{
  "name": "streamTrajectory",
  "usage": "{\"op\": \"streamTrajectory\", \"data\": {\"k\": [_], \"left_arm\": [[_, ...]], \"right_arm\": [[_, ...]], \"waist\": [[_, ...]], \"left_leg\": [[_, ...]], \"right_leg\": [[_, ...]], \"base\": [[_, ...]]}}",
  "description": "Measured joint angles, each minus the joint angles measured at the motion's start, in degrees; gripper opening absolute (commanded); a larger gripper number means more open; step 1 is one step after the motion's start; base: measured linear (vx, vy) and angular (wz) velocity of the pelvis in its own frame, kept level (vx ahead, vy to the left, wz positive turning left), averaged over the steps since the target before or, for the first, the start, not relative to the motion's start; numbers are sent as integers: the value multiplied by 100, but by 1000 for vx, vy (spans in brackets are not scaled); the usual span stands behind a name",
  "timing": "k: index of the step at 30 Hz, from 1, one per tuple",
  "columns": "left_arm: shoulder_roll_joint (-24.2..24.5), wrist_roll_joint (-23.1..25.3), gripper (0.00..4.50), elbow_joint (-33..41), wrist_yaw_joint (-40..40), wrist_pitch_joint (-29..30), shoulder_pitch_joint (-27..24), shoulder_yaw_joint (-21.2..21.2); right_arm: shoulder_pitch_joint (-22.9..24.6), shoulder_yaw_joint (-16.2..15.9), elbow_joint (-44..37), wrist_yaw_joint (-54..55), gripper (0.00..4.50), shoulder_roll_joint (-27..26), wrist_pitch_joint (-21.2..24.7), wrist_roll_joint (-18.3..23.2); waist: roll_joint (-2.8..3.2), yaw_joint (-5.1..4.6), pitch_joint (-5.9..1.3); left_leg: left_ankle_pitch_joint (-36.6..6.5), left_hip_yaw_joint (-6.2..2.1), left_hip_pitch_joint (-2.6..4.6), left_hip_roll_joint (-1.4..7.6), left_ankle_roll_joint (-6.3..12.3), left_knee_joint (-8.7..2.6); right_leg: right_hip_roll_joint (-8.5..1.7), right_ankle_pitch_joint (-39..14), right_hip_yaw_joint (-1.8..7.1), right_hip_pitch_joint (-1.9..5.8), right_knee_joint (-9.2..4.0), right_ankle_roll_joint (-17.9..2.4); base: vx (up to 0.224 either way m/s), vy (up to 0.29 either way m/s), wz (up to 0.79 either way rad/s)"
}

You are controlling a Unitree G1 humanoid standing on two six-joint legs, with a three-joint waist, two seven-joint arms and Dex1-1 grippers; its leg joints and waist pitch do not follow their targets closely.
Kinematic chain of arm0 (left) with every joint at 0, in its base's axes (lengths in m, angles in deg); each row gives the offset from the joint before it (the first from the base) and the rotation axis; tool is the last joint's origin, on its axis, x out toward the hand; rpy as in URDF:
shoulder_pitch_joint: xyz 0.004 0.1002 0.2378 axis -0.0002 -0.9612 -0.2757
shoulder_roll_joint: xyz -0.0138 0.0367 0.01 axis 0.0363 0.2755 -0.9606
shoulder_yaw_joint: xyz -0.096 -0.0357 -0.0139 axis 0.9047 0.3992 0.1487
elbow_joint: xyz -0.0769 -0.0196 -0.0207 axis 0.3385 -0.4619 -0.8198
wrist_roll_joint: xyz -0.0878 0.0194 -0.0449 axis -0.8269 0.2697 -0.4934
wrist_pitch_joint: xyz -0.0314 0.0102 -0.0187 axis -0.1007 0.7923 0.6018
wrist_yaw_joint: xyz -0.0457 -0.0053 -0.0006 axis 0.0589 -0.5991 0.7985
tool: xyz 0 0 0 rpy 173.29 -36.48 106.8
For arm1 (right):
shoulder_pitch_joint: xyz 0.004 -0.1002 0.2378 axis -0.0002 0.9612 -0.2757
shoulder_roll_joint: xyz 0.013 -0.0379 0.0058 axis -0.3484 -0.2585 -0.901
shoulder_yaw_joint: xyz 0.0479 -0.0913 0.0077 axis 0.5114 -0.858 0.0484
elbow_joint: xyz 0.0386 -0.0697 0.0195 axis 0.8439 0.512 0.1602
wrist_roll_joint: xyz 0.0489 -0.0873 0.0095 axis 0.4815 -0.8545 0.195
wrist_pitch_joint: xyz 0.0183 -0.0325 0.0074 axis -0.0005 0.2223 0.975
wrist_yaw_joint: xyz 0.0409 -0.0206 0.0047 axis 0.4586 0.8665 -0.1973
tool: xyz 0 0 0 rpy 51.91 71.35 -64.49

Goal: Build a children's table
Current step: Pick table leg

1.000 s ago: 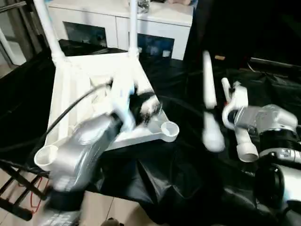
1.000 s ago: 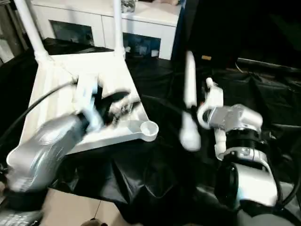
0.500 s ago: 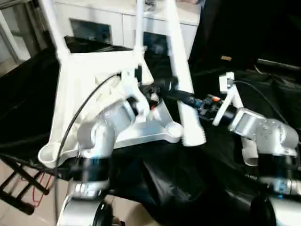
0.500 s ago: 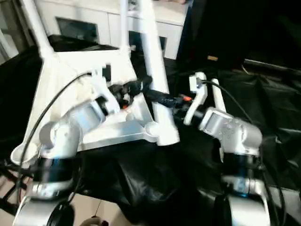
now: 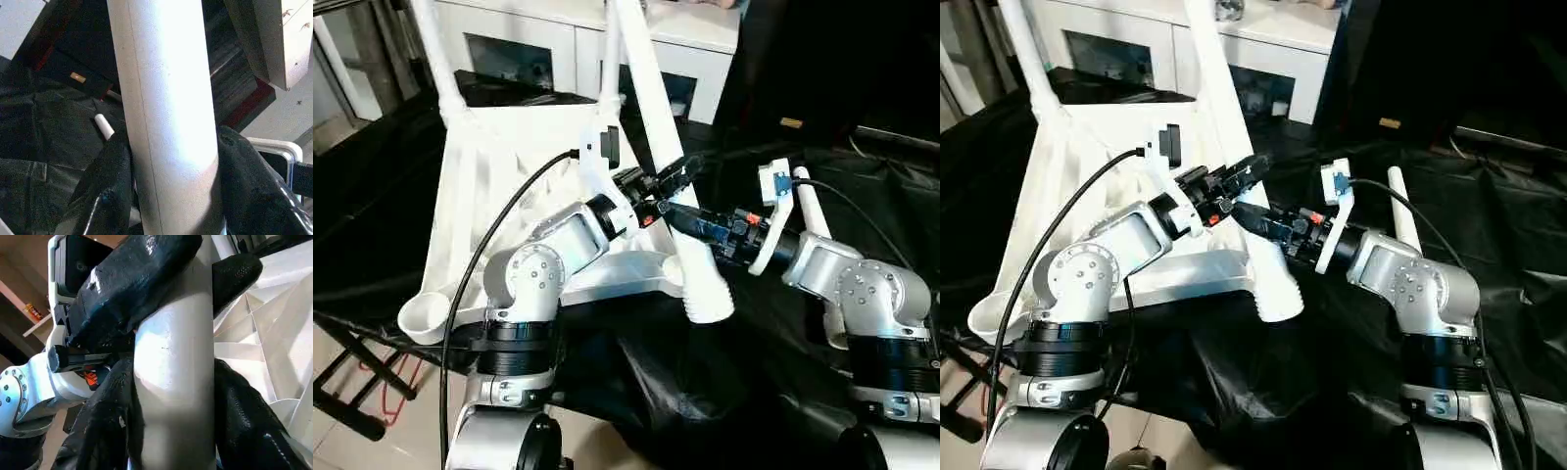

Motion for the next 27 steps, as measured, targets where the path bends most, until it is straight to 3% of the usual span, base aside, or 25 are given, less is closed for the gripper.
{"op": "streamTrajectory", "data": {"k": [15, 17, 21, 27], "left_arm": [[-13, -168, 192, 2, -20, -22, -1, 52], [17, -167, 191, 1, -7, -60, 0, 53], [214, -78, 189, 2, 92, -106, 37, -111], [560, 70, 185, 14, 509, -106, 232, -374]], "right_arm": [[6, -91, -32, 38, 178, 0, -162, 1], [-17, -90, -31, 59, 248, -2, -152, 9], [-60, -120, -34, 82, 273, 128, -66, 22], [-70, -550, -225, -270, 297, 707, 43, -90]], "waist": [[-3, 3, 2], [-3, 2, 2], [-7, 9, 4], [-21, 9, 13]], "left_leg": [[0, 0, -1, 0, 0, -1], [0, 0, -1, 0, 0, -1], [0, 0, -2, 0, 0, -1], [0, 1, -3, 1, 0, -3]], "right_leg": [[0, 0, -1, 0, -2, 1], [0, 1, -1, 0, -2, 1], [0, 1, -1, 0, -2, 2], [1, 4, -1, 0, -9, 6]], "base": [[0, 0, 0], [0, 0, 0], [0, 0, 0], [0, 0, 0]]}}
